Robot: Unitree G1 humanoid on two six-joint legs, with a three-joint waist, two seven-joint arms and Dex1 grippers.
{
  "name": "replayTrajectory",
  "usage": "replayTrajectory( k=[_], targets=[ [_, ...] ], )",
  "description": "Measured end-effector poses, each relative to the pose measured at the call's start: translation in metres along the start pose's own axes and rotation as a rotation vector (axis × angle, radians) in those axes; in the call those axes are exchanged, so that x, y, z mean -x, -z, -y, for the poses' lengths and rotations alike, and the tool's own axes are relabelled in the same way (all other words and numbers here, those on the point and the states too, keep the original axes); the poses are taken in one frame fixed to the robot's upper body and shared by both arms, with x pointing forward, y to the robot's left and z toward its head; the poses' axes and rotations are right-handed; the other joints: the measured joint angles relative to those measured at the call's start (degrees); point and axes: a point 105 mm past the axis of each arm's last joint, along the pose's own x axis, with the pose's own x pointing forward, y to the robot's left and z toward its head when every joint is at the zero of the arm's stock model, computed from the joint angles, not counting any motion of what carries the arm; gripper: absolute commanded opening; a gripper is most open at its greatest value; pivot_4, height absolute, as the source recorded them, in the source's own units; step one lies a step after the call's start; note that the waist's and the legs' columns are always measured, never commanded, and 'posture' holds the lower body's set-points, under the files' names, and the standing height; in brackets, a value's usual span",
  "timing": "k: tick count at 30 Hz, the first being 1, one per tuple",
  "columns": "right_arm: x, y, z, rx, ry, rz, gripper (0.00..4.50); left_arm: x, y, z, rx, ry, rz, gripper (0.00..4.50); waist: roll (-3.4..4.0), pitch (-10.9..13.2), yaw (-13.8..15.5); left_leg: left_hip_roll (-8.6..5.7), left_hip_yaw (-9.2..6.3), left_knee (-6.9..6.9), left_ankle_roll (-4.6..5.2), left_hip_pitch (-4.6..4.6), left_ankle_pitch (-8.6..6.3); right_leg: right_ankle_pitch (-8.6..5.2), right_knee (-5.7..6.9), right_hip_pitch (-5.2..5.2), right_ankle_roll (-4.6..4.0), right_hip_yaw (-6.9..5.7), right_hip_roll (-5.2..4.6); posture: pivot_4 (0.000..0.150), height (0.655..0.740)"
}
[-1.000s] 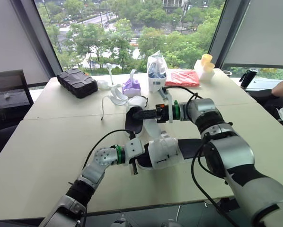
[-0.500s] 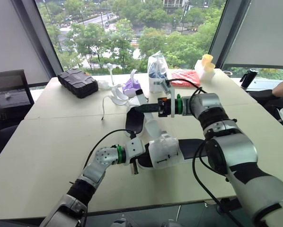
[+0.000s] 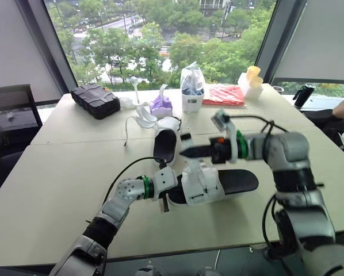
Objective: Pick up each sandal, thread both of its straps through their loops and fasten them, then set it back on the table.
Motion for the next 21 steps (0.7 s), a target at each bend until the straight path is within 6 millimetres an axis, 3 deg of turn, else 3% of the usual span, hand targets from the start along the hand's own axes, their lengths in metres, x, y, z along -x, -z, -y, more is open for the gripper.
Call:
replayTrajectory(
  k=[4,8,15,18,21],
  targets=[
    [-0.001,0.029,-0.018,0.081,0.021,-0.062,0.05,0.000,0.001,0.000,0.001,0.002,0.001,0.00,-0.01,0.00,-0.10,0.01,0.00,0.01,0.00,0.05,0.00,-0.25,-0.05,0.11,0.12,-0.04,-0.02,0.150,0.7400],
    [-0.001,0.052,-0.023,0.188,0.055,-0.139,0.05,-0.001,0.000,0.000,-0.005,0.007,0.004,0.00,-0.03,0.00,-0.10,0.01,0.00,0.00,0.00,0.05,-0.01,-0.28,-0.17,0.18,0.17,-0.09,-0.05,0.150,0.7400],
    [0.001,0.099,0.002,0.586,0.147,-0.304,0.05,-0.003,-0.002,0.000,-0.010,0.025,0.006,0.00,-0.15,0.01,-0.10,-0.01,0.02,0.00,-0.01,0.06,-0.01,-0.37,-0.31,0.33,0.35,-0.49,-0.24,0.150,0.7400],
    [0.008,0.107,0.004,0.680,0.109,-0.372,0.96,-0.003,-0.001,0.001,-0.007,0.023,0.006,0.00,-0.17,0.03,-0.02,0.01,-0.01,0.02,-0.01,0.08,-0.01,-0.37,-0.30,0.40,0.35,-0.68,-0.30,0.150,0.7400],
    [0.027,0.113,0.000,0.679,0.059,-0.469,2.55,-0.003,0.000,0.002,-0.002,0.020,0.006,0.00,-0.19,0.04,-0.02,0.07,-0.05,0.00,-0.01,0.11,-0.01,-0.38,-0.30,0.46,0.33,-0.75,-0.32,0.150,0.7400]
  ],
)
